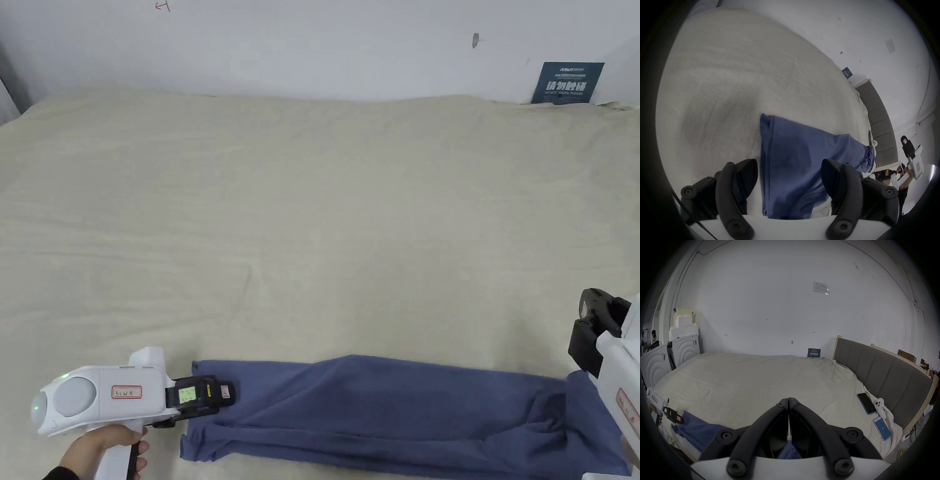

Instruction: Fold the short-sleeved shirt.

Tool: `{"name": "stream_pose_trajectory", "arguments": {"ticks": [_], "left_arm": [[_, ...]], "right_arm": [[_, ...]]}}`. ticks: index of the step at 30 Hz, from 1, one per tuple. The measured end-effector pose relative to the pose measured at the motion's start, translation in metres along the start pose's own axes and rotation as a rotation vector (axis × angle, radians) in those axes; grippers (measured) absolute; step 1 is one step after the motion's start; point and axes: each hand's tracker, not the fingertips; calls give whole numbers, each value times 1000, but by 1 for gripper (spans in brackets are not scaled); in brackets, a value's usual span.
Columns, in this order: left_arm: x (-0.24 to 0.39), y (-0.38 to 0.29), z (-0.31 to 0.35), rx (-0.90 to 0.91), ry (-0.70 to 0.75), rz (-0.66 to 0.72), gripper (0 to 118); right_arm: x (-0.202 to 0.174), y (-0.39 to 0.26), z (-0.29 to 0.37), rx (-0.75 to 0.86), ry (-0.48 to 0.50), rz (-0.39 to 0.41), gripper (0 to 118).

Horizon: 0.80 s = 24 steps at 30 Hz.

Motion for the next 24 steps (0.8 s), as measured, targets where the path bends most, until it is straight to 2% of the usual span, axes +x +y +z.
{"name": "stream_pose_trajectory", "arguments": {"ticks": [1, 3, 4, 6, 9, 13, 18, 24], "left_arm": [[1, 1, -4, -2, -8, -7, 56], [1, 2, -13, -16, -15, -7, 54], [2, 3, -16, -19, -7, -12, 46], [4, 1, -19, -22, 8, -28, 22], [3, 2, -20, -26, 5, -24, 8], [14, 7, -7, -7, 31, -90, 5], [18, 21, 28, 18, 27, -86, 4], [1, 34, 71, 65, 157, -90, 4]], "right_arm": [[1, 0, 0, -2, -3, -2, 0], [2, 0, -1, -5, -7, -8, 0], [2, 1, 0, -5, -10, -9, 0], [3, 1, 1, -4, -13, -11, 0], [5, 2, 3, -3, -15, -6, 0], [12, 3, 4, -2, -15, -8, 0], [16, 7, 8, 10, -15, -24, 0], [20, 11, 13, 33, -1, -39, 0]]}}
